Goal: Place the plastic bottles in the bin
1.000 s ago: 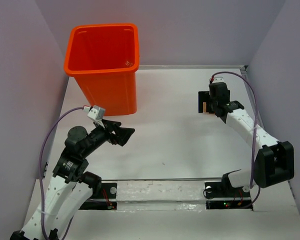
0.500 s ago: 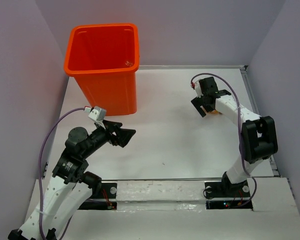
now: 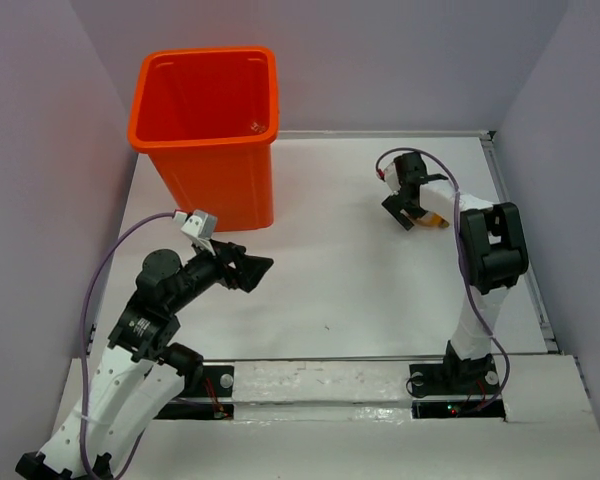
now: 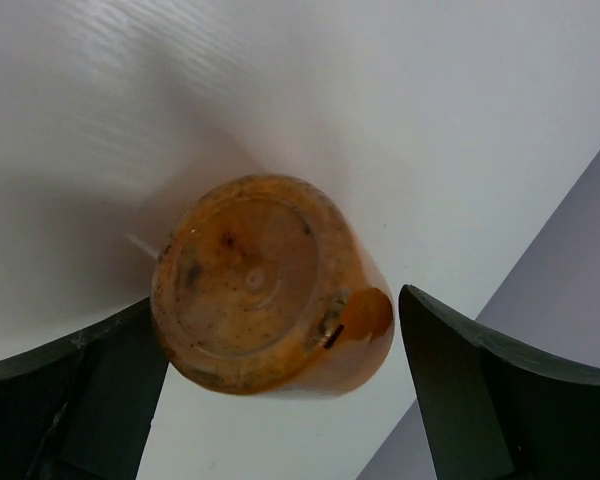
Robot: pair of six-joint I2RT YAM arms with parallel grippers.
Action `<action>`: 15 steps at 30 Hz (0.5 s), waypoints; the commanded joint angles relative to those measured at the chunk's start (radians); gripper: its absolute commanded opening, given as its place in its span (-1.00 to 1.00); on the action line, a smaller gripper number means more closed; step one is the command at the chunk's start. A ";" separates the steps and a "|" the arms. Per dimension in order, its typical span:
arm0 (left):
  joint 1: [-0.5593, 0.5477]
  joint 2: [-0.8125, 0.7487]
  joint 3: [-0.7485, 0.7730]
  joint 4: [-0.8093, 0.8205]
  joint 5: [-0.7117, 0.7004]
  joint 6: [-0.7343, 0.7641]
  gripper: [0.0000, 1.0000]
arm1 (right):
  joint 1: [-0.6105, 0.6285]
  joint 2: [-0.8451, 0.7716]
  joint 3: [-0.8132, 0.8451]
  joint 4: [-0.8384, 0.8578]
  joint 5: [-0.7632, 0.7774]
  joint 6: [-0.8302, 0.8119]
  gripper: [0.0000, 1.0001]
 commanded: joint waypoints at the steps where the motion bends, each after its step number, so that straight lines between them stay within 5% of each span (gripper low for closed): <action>1: -0.004 0.013 0.014 0.017 0.011 0.012 0.98 | -0.027 0.040 0.033 0.116 -0.025 -0.009 0.88; 8: 0.003 0.024 0.014 0.020 0.013 0.011 0.98 | -0.037 0.039 0.047 0.153 -0.101 0.103 -0.14; 15: 0.003 0.025 0.014 0.020 0.014 0.012 0.98 | -0.001 -0.225 -0.014 0.153 -0.279 0.404 -0.19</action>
